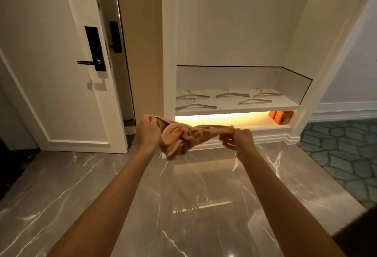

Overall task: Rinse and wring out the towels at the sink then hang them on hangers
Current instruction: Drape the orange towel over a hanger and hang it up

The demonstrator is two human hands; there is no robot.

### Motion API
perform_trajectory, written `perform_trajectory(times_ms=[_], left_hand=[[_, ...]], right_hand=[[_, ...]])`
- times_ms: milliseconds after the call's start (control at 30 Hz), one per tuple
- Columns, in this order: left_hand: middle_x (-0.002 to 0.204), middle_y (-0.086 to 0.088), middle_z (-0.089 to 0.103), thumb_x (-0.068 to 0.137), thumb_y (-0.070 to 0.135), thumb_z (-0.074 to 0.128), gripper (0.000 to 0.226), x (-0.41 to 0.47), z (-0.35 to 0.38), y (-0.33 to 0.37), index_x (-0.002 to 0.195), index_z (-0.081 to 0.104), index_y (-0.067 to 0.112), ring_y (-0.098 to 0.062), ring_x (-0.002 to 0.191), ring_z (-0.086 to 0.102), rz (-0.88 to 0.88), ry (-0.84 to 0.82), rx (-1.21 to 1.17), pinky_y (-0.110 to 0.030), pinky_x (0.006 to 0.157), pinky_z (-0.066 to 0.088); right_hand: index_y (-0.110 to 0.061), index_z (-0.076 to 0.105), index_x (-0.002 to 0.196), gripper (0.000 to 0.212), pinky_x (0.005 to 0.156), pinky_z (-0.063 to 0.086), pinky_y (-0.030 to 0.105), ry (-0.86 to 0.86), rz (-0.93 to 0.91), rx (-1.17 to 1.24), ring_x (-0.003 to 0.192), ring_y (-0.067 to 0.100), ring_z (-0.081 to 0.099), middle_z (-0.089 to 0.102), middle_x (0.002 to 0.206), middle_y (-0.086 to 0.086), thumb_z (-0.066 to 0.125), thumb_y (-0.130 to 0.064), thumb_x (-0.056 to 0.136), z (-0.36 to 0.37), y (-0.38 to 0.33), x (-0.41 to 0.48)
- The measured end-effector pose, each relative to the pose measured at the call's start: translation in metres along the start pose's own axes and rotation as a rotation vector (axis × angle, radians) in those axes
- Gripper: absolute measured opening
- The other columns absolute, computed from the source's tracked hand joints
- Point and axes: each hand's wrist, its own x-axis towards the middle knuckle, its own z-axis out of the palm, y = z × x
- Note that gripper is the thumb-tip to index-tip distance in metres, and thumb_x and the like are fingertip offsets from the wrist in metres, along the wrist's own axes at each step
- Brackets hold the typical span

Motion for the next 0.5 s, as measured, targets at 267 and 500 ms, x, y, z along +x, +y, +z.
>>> perform_trajectory(times_ms=[267, 500], left_hand=[[0.079, -0.005, 0.046, 0.100, 0.012, 0.027, 0.019, 0.198, 0.141, 0.013, 0.087, 0.041, 0.012, -0.027, 0.085, 0.047, 0.027, -0.111, -0.004, -0.030, 0.069, 0.033], [0.084, -0.005, 0.049, 0.100, 0.014, 0.028, 0.019, 0.302, 0.266, 0.072, 0.094, 0.046, 0.011, -0.022, 0.082, 0.048, 0.218, -0.316, -0.084, -0.030, 0.070, 0.038]], right_hand=[[-0.011, 0.048, 0.067, 0.027, 0.052, 0.038, 0.018, 0.261, 0.011, -0.106, 0.074, 0.019, 0.050, 0.047, 0.071, 0.001, 0.044, -0.003, 0.093, 0.037, -0.032, 0.240], [-0.006, 0.050, 0.070, 0.016, 0.069, 0.038, 0.030, 0.352, 0.038, -0.315, 0.080, 0.027, 0.050, 0.048, 0.066, 0.006, 0.050, 0.001, 0.085, 0.030, -0.044, 0.382]])
